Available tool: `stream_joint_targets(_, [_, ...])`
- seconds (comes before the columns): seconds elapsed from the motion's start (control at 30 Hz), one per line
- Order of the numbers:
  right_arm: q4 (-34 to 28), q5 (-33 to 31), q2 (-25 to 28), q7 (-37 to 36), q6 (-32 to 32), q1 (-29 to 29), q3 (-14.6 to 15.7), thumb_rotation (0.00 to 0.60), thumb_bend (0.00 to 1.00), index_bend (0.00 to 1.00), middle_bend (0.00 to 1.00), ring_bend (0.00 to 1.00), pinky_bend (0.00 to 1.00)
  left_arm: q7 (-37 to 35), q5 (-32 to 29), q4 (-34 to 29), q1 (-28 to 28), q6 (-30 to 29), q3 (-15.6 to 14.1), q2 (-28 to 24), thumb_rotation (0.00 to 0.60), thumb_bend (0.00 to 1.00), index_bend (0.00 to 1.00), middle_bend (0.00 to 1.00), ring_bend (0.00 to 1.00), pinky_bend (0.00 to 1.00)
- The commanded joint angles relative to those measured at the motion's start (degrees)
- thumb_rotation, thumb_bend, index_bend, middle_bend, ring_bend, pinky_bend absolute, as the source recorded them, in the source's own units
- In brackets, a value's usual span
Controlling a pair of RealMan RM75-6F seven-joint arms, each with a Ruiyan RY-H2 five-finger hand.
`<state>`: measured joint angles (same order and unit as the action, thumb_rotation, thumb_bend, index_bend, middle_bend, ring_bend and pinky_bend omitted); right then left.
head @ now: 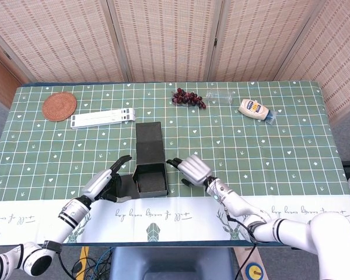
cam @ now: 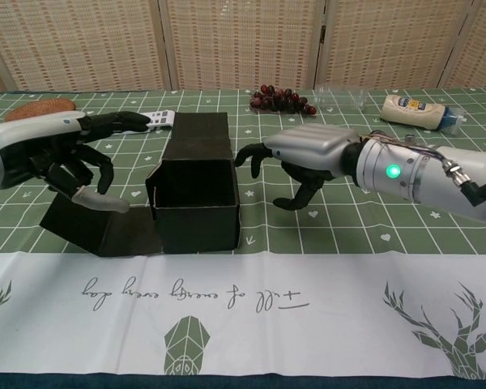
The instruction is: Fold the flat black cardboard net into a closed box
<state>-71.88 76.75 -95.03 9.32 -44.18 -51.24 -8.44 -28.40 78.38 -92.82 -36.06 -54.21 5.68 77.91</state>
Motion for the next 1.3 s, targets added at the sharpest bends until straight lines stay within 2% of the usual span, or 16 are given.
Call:
stream_joint_targets(0.03, [-2.74, -3.70, 0.41, -3.36, -0.26, 2.53, -0.34, 0.600, 0.04, 0.06, 0.19, 0.76, 1.00, -0.12, 0.01, 0.08, 0.10, 0.11, -0.01, 0.07, 0.600, 0.17, 0.00, 0.00, 0.59, 0.91])
stream_joint_targets(0.07, [-4.13, -5.61, 0.52, -5.36, 0.07, 3.51, -0.60, 0.600, 0.00, 0.02, 0.17, 0.75, 1.00, 0.03, 0.03, 0.15, 0.07, 0.25, -0.04, 0.18, 0.600, 0.17, 0.00, 0.00, 0.59, 0.91])
stream_joint_targets(0.2, [-7.55, -10.03, 0.84, -11.59, 1.04, 5.92, -1.50, 0.600, 0.00, 0.00, 0.16, 0.75, 1.00, 0.01, 0.23, 0.05, -0.06, 0.43, 0.13, 0.55, 0.600, 0.17, 0.00, 0.00, 0.59, 0.91])
stream_joint_targets(0.43, [-7.91, -13.29, -1.57, -14.24, -1.26, 8.15, -2.59, 0.600, 0.00, 0.00, 0.15, 0.75, 1.00, -0.05, 0.54, -0.60, -0.18, 0.45, 0.49, 0.53, 0.600, 0.17, 0.00, 0.00, 0.59, 0.91])
stream_joint_targets(0.87, [-4.47, -18.99, -8.69, -16.88, 0.46, 6.86, -6.50, 0.600, 0.00, 0.00, 0.14, 0.74, 1.00, -0.43, 1.11, -1.50, 0.32, 0.18, 0.29, -0.30, 0.600, 0.17, 0.00, 0.00, 0.59, 0.91])
stream_joint_targets(1.3, [1.59, -18.86, -14.93, -17.55, 0.98, 4.04, -9.27, 0.600, 0.00, 0.00, 0.16, 0.74, 1.00, -2.04, 2.01, -0.64, 1.53, -1.49, 0.07, -0.74, 0.600, 0.17, 0.00, 0.00, 0.59, 0.91])
